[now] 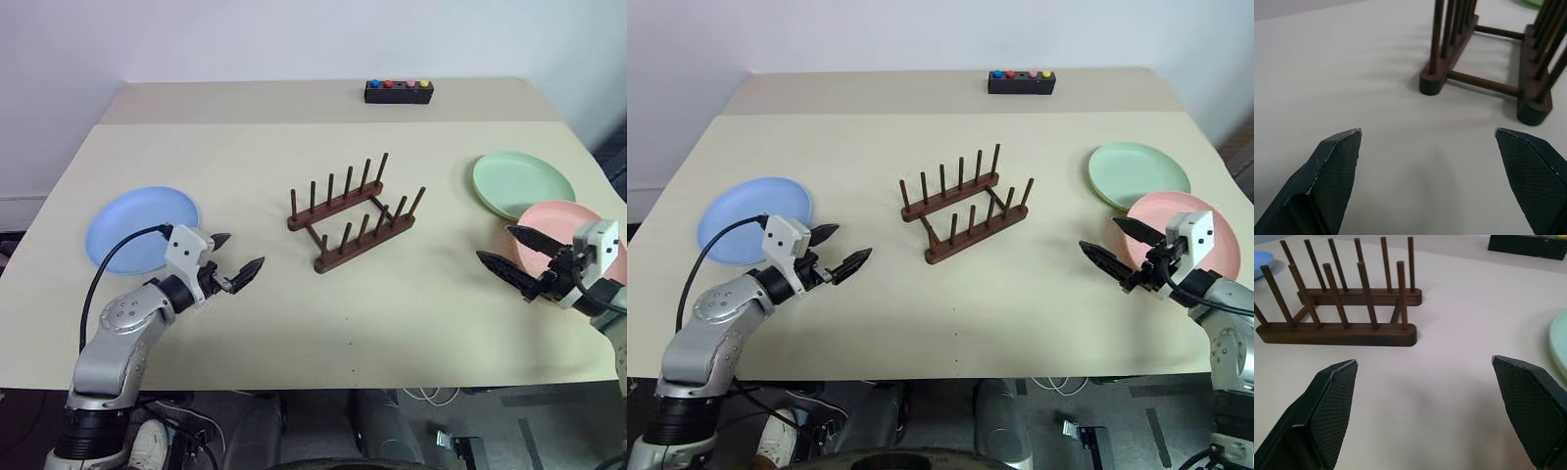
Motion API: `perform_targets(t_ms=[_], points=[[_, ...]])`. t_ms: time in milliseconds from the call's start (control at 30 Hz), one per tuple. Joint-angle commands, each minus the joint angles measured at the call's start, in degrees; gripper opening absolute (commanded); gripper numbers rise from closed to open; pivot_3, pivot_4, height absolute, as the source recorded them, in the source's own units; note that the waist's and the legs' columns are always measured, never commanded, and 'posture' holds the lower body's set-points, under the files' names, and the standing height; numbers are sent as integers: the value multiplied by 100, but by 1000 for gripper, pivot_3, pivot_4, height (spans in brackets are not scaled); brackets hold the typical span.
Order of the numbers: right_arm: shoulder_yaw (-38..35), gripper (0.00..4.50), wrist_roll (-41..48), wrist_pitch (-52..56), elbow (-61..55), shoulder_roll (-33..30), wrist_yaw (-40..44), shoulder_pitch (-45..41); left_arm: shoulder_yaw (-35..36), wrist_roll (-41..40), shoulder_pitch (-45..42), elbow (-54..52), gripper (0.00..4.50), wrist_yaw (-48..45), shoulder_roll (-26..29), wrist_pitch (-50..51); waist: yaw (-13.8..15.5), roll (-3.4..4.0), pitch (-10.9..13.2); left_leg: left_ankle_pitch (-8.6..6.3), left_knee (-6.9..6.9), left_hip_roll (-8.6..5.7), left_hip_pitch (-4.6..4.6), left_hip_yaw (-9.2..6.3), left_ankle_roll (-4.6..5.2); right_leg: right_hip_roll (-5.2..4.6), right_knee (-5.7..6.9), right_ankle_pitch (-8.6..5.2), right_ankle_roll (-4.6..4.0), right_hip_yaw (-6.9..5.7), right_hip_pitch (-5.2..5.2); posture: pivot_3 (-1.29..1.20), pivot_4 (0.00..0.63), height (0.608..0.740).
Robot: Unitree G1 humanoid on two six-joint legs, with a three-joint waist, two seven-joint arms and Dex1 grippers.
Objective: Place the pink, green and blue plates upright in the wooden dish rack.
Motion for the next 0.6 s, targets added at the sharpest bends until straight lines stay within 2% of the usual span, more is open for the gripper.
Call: perform_targets(t_ms=[33,267,600], points=[[-155,4484,95,-18,-178,-71,18,-41,206,-121,47,-290,4500,-20,99,7,3,0,0,0,0,0,0,0,0,0,0,0,0,0,0,0,150,740],[38,4484,8,-6,6,-94,32,-388,136,-156,155,-547,4500,116,24,106,2,0,0,0,3,0,-1,0,0,0,0,0,0,1,1,0,150,740],[27,4484,45,17,-562,179,-185,95,-44,-121,295,-604,4500,-89,165,190,16,0,0,-1,3,0,-3,0,1,-1,-1,-1,-3,0,0,0,150,740]])
